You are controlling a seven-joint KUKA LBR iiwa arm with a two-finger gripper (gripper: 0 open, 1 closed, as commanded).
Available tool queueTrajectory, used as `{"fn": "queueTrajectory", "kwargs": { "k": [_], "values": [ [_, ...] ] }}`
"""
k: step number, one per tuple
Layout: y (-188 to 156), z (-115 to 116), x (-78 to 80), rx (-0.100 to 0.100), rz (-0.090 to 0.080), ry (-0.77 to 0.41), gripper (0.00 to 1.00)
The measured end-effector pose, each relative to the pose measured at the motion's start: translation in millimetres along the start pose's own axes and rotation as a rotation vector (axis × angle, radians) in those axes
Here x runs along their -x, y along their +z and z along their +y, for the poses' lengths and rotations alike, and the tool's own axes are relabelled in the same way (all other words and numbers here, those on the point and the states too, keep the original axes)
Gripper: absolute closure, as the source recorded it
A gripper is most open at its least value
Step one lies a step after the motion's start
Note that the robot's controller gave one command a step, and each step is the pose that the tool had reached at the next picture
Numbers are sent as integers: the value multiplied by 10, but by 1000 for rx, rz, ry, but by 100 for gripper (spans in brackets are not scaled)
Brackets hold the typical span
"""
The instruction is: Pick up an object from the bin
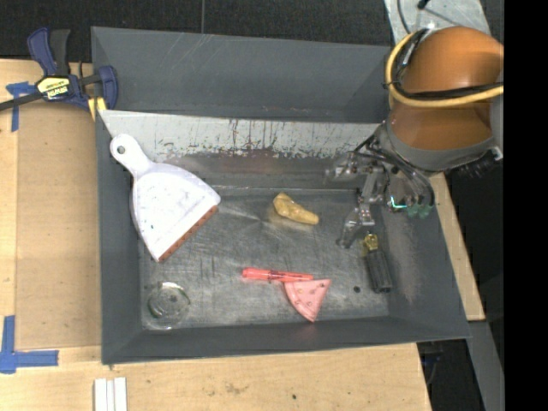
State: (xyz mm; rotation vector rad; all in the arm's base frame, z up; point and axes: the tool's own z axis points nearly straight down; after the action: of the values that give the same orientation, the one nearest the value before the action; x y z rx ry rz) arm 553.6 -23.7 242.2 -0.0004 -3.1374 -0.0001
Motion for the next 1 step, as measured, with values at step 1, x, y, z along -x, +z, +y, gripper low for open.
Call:
{"fn": "queueTrajectory", "kwargs": {
  "k": [1],
  "values": [
    [-42, 0, 14, 0, -8, 0, 0]
  ]
}}
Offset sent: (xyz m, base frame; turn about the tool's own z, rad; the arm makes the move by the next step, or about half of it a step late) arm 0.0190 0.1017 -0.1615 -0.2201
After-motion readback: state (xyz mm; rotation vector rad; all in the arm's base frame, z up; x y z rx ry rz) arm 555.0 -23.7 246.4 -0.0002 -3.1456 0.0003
